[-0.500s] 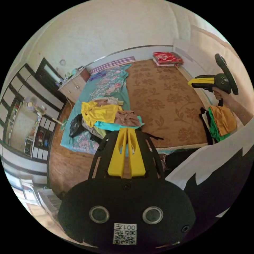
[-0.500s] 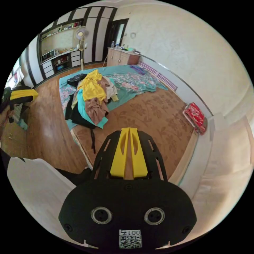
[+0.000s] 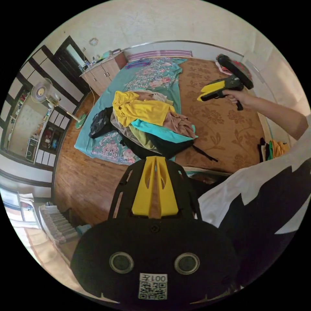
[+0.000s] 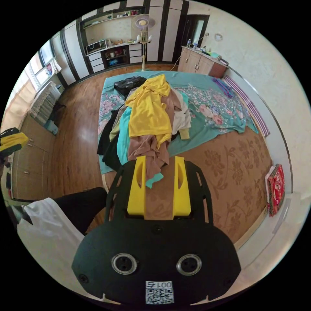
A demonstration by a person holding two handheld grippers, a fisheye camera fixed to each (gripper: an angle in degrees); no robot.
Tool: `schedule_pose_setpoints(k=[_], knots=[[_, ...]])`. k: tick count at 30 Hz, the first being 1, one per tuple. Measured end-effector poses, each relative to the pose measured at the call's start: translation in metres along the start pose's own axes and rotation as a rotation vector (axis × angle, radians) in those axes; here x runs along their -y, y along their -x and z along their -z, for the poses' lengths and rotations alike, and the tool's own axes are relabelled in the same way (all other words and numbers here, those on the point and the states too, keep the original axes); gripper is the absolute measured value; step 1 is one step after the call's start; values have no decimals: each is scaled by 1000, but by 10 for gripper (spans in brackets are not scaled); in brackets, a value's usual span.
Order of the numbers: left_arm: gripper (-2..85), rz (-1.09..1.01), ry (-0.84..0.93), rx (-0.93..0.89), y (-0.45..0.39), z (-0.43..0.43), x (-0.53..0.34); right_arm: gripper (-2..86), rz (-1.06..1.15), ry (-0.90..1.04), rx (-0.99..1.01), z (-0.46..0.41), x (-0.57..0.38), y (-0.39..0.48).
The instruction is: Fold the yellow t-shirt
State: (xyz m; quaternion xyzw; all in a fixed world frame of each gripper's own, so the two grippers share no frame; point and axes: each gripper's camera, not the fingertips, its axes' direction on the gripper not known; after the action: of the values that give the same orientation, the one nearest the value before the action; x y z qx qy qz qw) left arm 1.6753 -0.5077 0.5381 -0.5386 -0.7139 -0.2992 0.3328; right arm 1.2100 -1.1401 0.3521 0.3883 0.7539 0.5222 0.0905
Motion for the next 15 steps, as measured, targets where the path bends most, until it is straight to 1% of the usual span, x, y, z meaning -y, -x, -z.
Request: schedule_pose_setpoints(k=[2, 3, 4, 5, 6, 8, 9, 12, 13, 15], knots=[[-10, -29, -20, 13, 45, -29, 16, 119, -5, 44, 26, -40, 62, -1], [-10, -40, -33, -5, 78, -48, 29, 120, -9, 54, 32, -50, 77, -1], [-10, -54, -25, -48, 111, -69, 44, 121, -18, 78, 41, -72, 107, -2], [-10, -67, -16, -72, 128, -80, 52, 122, -31, 101, 49, -93, 135, -3], [-10, -101, 3, -109, 159, -100, 68, 122, -37, 114, 54, -104, 149, -4], [-10, -132, 23, -112, 205, -129, 89, 121, -57, 165, 52, -147, 201, -5], [-10, -135, 34, -104, 234, -149, 101, 119, -65, 179, 53, -158, 212, -6], [-10, -103, 61, -111, 302, -202, 125, 104, -99, 308, 66, -203, 253, -7], [-10, -79, 73, -120, 326, -222, 133, 90, -110, 341, 62, -208, 261, -7], [-10, -36, 110, -148, 359, -252, 148, 65, -149, 331, 62, -195, 266, -9]])
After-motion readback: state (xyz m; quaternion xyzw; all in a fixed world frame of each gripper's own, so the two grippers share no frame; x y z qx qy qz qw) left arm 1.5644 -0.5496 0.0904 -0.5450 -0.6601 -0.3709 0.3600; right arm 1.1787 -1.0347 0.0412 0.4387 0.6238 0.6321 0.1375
